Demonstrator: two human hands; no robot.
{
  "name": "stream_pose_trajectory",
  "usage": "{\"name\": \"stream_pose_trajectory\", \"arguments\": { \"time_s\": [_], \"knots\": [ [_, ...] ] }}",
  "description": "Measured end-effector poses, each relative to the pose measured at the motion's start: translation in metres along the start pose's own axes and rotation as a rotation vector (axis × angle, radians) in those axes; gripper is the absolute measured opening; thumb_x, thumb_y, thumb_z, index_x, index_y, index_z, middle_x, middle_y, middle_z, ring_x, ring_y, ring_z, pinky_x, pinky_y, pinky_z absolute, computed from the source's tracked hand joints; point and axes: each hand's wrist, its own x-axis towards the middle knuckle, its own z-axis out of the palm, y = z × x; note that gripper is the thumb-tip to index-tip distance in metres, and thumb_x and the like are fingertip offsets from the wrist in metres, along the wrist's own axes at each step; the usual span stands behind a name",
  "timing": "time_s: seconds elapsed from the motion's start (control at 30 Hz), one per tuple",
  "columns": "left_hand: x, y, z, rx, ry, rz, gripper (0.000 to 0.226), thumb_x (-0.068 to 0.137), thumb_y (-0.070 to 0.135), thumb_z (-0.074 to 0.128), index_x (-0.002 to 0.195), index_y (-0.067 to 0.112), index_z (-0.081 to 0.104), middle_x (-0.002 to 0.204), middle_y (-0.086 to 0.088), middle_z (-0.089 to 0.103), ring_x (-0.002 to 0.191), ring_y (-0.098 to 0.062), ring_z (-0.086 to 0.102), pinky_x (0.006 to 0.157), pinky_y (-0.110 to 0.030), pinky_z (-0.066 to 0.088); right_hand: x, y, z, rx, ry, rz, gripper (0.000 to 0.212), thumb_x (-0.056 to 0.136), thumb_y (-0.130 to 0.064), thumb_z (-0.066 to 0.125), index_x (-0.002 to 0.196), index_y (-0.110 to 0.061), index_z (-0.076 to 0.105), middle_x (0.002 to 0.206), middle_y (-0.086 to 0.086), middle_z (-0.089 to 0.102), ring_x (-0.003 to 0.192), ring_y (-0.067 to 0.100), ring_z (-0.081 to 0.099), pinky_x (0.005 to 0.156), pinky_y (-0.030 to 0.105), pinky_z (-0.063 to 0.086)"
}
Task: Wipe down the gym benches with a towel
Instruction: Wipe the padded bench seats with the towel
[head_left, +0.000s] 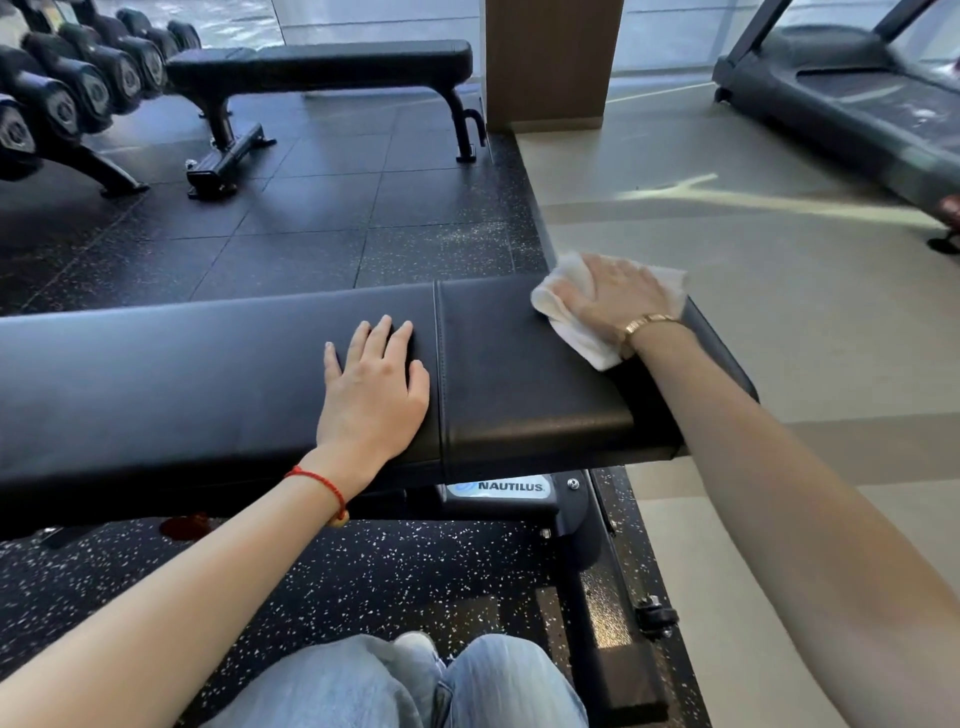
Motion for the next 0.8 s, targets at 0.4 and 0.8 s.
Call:
{"name": "stream_pose_trajectory", "arguments": {
  "time_s": [0.4, 0.8],
  "knots": [
    [-0.002, -0.001, 0.000, -0.005, 0.053, 0.018, 0.049, 0.100, 0.030, 0.040, 0.148, 0.018, 0.041, 0.158, -0.004, 0.034, 0.149, -0.022, 0.022, 0.122, -0.051, 0.009, -0.122, 0.004, 0.019, 0.024, 0.155, -0.378, 0.079, 0.089, -0.075, 0.021, 0.152, -0.028, 0.035, 0.152, -0.007, 0.045, 0.145, 0.017, 0.032, 0.122, 0.039, 0.015],
    [-0.016, 0.007, 0.000, -0.070, 0.075, 0.143, 0.042, 0.097, 0.019, 0.047, 0.139, 0.017, 0.053, 0.148, -0.005, 0.048, 0.142, -0.025, 0.037, 0.118, -0.050, 0.024, -0.163, -0.037, 0.071, -0.071, 0.572, -0.528, 0.065, 0.097, -0.064, 0.041, 0.143, -0.019, 0.053, 0.135, 0.006, 0.061, 0.130, 0.031, 0.053, 0.110, 0.049, 0.038]
  ]
}}
